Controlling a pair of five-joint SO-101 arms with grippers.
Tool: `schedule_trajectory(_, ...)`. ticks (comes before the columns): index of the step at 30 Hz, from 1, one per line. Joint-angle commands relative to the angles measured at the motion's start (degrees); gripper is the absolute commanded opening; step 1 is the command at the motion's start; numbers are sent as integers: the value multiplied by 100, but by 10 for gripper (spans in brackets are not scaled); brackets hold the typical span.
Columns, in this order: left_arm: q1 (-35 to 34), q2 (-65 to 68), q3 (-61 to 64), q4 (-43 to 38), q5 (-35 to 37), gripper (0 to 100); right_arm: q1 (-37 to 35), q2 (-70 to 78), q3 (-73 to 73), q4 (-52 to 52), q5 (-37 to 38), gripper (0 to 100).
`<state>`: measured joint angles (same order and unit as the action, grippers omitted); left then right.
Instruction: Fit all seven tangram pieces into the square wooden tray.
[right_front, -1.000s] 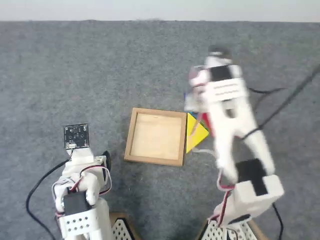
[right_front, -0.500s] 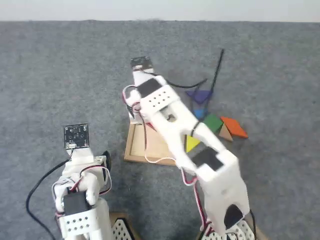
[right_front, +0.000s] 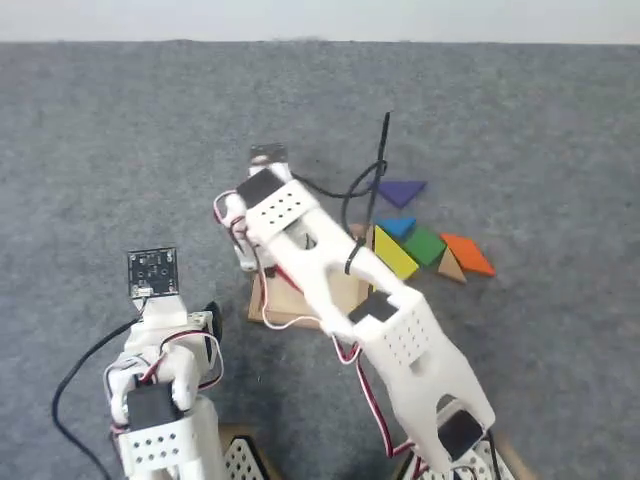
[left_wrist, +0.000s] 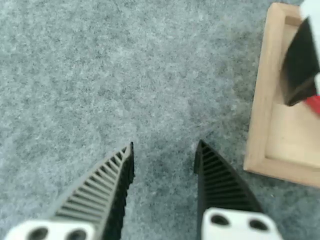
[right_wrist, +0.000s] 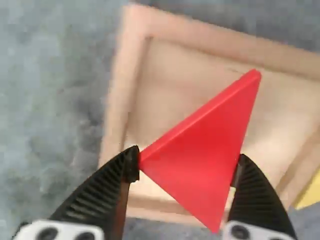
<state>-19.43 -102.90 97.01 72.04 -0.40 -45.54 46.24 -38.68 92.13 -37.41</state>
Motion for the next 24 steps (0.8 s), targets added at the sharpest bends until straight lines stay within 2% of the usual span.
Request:
schedule_trajectory(1,9,-114,-57,18,-26,186,391,-119,-255,198,-598,214)
schedule_trajectory(14,9,-114,-57,18,-26,186,681,-127,-176,365,-633,214)
schedule_trajectory(24,9,-114,-57,18,-26,186,664,-198,70,356,-334,214)
